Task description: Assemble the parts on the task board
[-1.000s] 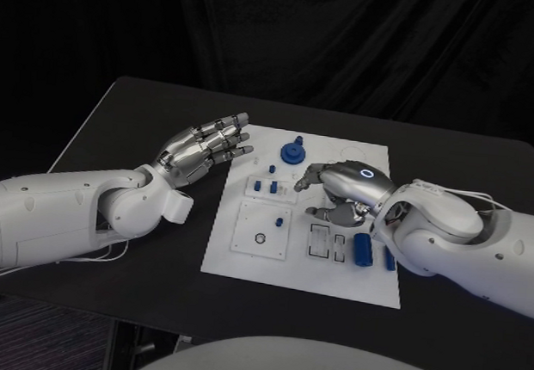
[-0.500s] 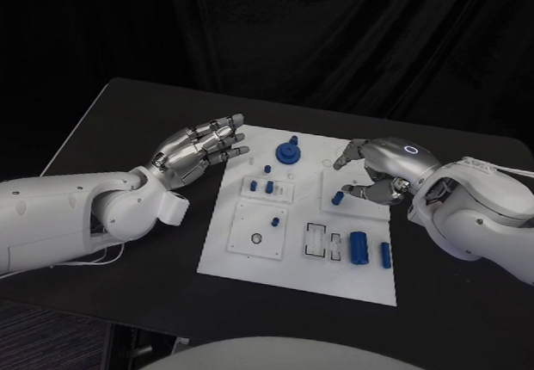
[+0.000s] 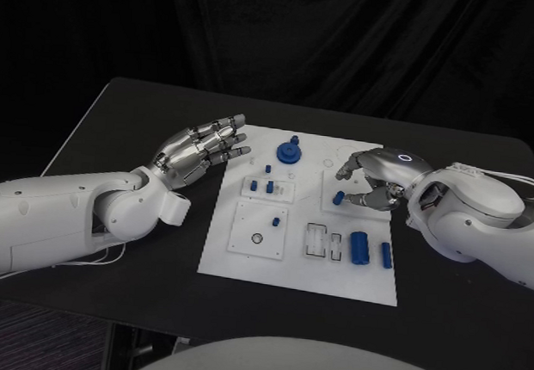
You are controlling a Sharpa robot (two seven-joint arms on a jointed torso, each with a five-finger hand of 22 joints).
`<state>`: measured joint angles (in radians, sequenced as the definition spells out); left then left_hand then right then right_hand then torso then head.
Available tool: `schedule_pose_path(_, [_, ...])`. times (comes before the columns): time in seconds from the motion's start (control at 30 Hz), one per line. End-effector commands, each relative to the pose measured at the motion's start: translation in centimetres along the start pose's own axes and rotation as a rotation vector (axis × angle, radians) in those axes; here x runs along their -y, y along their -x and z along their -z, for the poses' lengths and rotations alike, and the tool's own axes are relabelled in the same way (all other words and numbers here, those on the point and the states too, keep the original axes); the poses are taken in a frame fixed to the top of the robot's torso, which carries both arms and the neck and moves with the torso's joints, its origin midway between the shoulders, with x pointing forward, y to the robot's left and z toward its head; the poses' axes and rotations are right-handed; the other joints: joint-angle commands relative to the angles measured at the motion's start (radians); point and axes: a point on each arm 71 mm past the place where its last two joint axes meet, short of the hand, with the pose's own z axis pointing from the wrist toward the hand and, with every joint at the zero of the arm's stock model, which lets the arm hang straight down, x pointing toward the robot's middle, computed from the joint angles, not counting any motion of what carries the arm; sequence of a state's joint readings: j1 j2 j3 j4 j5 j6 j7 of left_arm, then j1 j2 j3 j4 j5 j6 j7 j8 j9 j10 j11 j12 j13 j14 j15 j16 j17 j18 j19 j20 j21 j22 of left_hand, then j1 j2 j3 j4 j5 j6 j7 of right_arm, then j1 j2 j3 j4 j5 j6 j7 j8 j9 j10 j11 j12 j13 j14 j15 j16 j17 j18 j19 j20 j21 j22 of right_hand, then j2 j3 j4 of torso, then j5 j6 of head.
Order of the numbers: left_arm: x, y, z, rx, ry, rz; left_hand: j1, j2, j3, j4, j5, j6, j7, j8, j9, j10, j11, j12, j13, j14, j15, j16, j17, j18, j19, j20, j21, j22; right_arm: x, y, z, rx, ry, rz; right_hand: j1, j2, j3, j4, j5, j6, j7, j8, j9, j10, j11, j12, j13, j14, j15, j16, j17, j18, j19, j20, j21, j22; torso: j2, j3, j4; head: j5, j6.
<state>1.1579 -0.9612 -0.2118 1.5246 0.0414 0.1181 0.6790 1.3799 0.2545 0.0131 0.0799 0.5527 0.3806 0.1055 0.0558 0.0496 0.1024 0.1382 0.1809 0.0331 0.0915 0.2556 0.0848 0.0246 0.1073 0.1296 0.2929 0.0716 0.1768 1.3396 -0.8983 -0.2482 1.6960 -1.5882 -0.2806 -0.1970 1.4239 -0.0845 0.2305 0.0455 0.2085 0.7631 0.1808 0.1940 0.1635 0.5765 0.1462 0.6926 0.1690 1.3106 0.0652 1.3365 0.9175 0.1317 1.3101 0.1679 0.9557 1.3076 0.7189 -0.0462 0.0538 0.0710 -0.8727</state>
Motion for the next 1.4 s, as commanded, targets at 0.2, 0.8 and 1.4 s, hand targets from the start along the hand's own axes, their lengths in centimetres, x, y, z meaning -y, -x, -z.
schedule_pose_path(0.2, [0.4,-0.2,-0.1,-0.01,-0.077,0.011,-0.005,-0.005,0.01,0.0,-0.004,0.003,0.002,0.003,0.001,-0.001,-0.009,-0.004,0.0,0.001,0.009,0.006,0.001,-0.014,0.005,0.001,0.003,-0.001,0.0,-1.1,-0.3,-0.025,0.013,-0.015,0.016,0.002,-0.003,-0.007,0.004,-0.013,0.004,-0.029,-0.014,0.024,0.0,-0.025,-0.026,0.004,-0.003,-0.004,-0.014,-0.007,0.006,-0.005,-0.007,0.093,0.001,0.0009,-0.0011,0.001,0.0])
schedule_pose_path(0.8, [0.3,0.0,0.1,-0.009,-0.071,0.013,-0.006,-0.005,0.013,-0.001,-0.003,0.003,0.003,0.003,0.001,-0.001,-0.009,-0.004,0.0,0.001,0.009,0.007,0.001,-0.014,0.005,0.001,0.003,-0.001,-0.1,-2.4,-1.2,0.003,0.055,-0.032,0.043,0.008,0.073,-0.018,0.065,0.122,-0.006,0.009,0.008,0.172,-0.022,-0.063,-0.075,0.052,-0.025,0.024,0.05,-0.022,0.053,-0.025,0.075,0.119,-0.002,0.0005,-0.0008,0.004,0.0])
schedule_pose_path(1.4, [-0.3,0.0,0.5,-0.011,-0.052,0.026,-0.011,-0.012,0.026,-0.003,-0.005,0.019,0.018,0.008,0.002,0.004,-0.009,0.003,0.001,0.0,0.012,0.007,0.001,-0.017,0.004,0.001,0.002,-0.004,-0.2,-2.0,-1.1,0.078,0.08,-0.042,0.059,0.015,0.118,-0.036,0.079,0.207,-0.027,0.039,0.047,0.275,-0.05,-0.057,-0.073,0.079,-0.048,0.038,0.089,-0.031,0.078,-0.047,0.13,0.132,-0.002,-0.0005,-0.0021,0.007,0.0])
